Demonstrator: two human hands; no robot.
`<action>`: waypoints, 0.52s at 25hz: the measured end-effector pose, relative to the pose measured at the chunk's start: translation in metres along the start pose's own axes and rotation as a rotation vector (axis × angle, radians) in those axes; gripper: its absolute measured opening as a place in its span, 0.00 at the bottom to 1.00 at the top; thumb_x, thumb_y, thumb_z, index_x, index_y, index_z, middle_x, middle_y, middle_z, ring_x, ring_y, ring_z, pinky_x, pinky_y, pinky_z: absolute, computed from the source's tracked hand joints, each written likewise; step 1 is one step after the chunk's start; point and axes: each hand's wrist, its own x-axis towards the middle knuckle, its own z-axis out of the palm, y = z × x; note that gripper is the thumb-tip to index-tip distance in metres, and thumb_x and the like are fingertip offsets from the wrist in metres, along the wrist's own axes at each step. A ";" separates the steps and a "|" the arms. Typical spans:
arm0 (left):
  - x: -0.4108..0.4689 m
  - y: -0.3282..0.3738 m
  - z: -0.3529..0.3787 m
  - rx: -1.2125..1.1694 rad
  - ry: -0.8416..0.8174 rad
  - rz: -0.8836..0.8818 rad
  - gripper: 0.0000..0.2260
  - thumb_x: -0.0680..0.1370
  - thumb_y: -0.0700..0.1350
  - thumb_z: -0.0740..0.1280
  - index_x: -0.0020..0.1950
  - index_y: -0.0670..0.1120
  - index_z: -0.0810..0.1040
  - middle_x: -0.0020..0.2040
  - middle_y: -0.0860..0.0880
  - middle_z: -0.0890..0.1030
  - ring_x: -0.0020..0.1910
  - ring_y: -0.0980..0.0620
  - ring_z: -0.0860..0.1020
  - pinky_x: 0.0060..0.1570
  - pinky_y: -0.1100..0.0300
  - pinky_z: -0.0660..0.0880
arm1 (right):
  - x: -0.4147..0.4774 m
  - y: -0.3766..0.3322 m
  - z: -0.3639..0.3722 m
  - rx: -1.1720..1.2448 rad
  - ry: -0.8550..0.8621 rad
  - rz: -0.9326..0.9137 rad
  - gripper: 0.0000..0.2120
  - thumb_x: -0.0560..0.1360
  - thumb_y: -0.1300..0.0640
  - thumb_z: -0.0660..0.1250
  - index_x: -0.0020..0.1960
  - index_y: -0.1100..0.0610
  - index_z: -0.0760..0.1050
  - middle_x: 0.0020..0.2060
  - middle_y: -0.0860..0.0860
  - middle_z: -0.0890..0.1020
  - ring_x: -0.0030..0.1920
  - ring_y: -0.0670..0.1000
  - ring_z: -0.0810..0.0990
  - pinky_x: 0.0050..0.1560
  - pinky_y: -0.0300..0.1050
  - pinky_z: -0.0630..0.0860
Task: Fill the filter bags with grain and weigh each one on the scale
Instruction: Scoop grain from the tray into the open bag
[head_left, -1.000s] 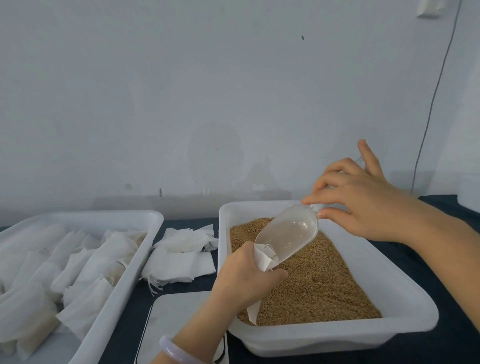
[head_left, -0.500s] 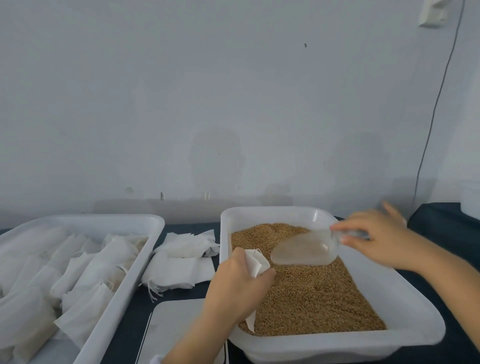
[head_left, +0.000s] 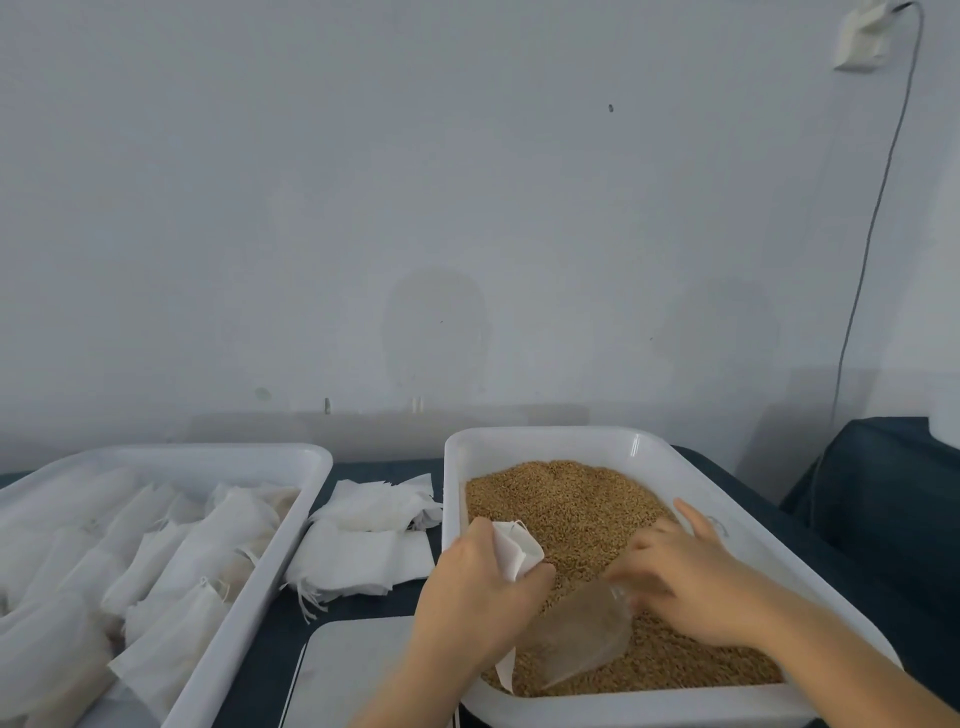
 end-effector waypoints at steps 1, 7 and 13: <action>0.000 0.000 0.000 0.007 -0.003 0.001 0.12 0.72 0.56 0.65 0.41 0.52 0.65 0.42 0.54 0.75 0.39 0.56 0.73 0.33 0.62 0.66 | -0.001 0.001 0.001 0.036 -0.008 0.008 0.12 0.76 0.46 0.62 0.56 0.32 0.73 0.46 0.29 0.70 0.58 0.34 0.64 0.73 0.52 0.33; 0.002 0.001 -0.004 0.026 0.003 0.059 0.13 0.72 0.55 0.66 0.39 0.52 0.62 0.38 0.56 0.73 0.40 0.54 0.73 0.44 0.57 0.71 | -0.004 0.005 -0.005 0.286 -0.040 0.043 0.12 0.75 0.44 0.65 0.42 0.24 0.71 0.46 0.22 0.74 0.53 0.26 0.67 0.72 0.53 0.41; 0.000 -0.002 -0.003 0.057 -0.022 0.052 0.14 0.72 0.57 0.65 0.40 0.53 0.62 0.37 0.57 0.73 0.38 0.57 0.71 0.47 0.56 0.67 | -0.011 0.010 -0.018 0.364 -0.005 0.076 0.08 0.75 0.46 0.65 0.51 0.34 0.73 0.50 0.29 0.77 0.56 0.32 0.73 0.72 0.57 0.57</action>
